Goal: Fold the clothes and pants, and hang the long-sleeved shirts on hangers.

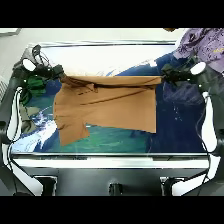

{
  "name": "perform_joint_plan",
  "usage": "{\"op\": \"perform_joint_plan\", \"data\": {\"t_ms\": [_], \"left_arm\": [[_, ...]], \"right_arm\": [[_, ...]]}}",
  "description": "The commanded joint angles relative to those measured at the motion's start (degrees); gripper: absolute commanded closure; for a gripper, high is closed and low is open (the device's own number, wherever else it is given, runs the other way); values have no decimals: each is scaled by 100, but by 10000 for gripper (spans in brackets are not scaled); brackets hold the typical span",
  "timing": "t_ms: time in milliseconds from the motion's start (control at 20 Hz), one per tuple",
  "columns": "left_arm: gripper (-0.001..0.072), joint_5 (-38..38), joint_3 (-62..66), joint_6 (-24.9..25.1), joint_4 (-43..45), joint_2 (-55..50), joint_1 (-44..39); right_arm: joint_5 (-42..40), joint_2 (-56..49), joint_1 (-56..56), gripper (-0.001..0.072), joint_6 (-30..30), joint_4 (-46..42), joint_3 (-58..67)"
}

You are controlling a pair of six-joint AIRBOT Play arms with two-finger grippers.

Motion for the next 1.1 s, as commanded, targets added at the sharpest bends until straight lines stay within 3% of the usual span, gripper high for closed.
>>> {"op": "perform_joint_plan", "data": {"t_ms": [0, 50, 100, 200, 250, 350, 450, 600, 700, 1050], "left_arm": [[692, 398, 0, 17, -7, -205, -11], [689, 376, 0, 13, -9, -214, -2], [617, 345, 2, 13, -9, -214, 9], [181, 87, 81, -52, -13, -195, 96], [102, -151, 162, -48, -11, -155, 190], [101, -658, 212, -44, -9, 70, 470], [101, -1263, 210, 26, -7, 380, 846], [101, -2267, 201, 409, -13, 756, 1381], [102, -2503, -31, 380, -343, 975, 1722], [102, -2704, -1316, 409, -398, 1486, 2011]], "right_arm": [[-398, -437, 129, 690, 116, 413, -17], [-409, -459, 170, 689, 136, 433, -17], [-407, -463, 205, 682, 138, 444, -17], [-245, -452, 210, 459, 133, 662, -11], [13, -415, 138, 355, 131, 778, 15], [695, -168, -149, 252, 7, 859, 17], [1539, 286, -682, 222, -815, 859, 17], [2817, 901, -1606, 222, -1856, 857, -96], [3571, 1220, -2055, 222, -2406, 861, -645], [3134, 1939, -2380, 224, -3394, 833, -3991]]}}
